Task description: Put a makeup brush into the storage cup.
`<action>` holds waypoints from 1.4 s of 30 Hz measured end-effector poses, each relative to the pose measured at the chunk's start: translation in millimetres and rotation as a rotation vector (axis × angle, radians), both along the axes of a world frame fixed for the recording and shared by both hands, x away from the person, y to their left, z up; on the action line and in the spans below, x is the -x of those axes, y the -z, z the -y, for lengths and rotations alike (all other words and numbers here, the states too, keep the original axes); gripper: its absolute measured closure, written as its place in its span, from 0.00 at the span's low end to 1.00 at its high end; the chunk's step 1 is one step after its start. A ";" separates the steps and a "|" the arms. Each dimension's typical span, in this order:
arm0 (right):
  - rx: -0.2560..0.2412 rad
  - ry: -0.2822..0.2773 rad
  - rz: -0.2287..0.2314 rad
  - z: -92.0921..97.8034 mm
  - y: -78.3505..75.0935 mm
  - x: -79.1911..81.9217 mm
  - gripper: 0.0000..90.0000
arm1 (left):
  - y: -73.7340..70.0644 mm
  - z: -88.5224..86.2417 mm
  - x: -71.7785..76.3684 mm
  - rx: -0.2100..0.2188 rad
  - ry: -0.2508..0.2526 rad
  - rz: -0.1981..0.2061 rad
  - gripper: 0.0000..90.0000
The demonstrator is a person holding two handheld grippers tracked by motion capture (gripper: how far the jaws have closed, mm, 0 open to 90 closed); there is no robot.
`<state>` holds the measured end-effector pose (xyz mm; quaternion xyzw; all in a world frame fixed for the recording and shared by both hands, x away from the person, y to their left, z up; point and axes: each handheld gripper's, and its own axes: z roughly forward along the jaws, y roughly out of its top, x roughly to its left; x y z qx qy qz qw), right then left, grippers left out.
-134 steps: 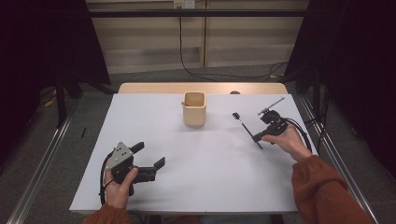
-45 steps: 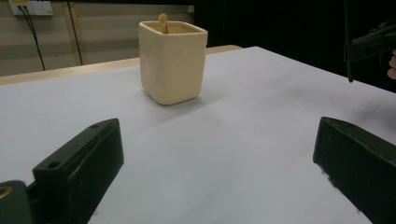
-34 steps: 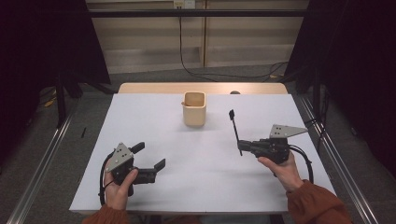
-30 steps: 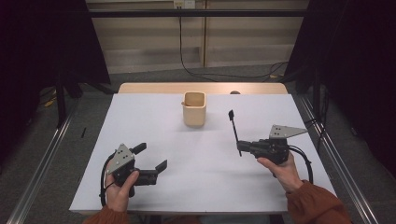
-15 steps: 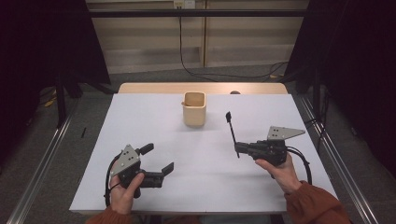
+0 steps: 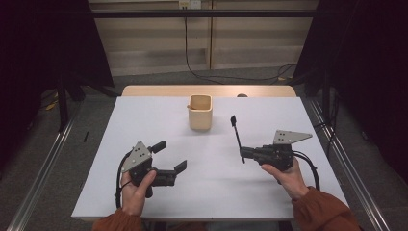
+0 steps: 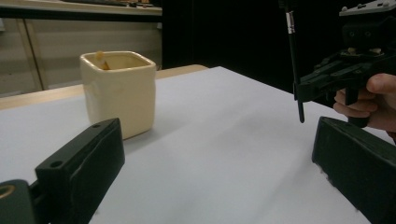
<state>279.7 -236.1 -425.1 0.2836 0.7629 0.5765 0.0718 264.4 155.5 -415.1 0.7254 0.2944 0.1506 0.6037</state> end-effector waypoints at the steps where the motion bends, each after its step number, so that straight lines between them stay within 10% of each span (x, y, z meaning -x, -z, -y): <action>1: 0.000 -0.001 0.000 -0.4 0.1 -0.1 0.96 | -0.5 3.0 -2.2 -0.010 0.009 0.008 0.03; 42: -0.004 -0.022 0.007 -4.8 2.7 0.4 0.96 | -19.8 113.2 -43.1 0.009 0.212 0.022 0.03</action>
